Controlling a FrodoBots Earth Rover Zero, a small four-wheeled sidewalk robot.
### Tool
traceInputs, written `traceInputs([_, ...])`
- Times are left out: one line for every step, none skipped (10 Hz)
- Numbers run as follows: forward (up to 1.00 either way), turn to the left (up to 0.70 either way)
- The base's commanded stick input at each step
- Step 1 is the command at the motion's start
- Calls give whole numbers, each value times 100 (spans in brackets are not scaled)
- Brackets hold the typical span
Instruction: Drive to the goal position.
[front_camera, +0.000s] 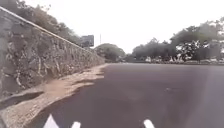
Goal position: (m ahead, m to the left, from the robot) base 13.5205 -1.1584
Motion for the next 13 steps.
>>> traceInputs([70, -35])
traceInputs([70, -35])
traceInputs([70, -35])
traceInputs([70, -35])
traceInputs([70, -7])
traceInputs([70, 0])
traceInputs([70, 0])
traceInputs([70, 0])
traceInputs([70, 0])
traceInputs([70, 0])
traceInputs([70, 0])
traceInputs([70, 0])
traceInputs([70, 0])
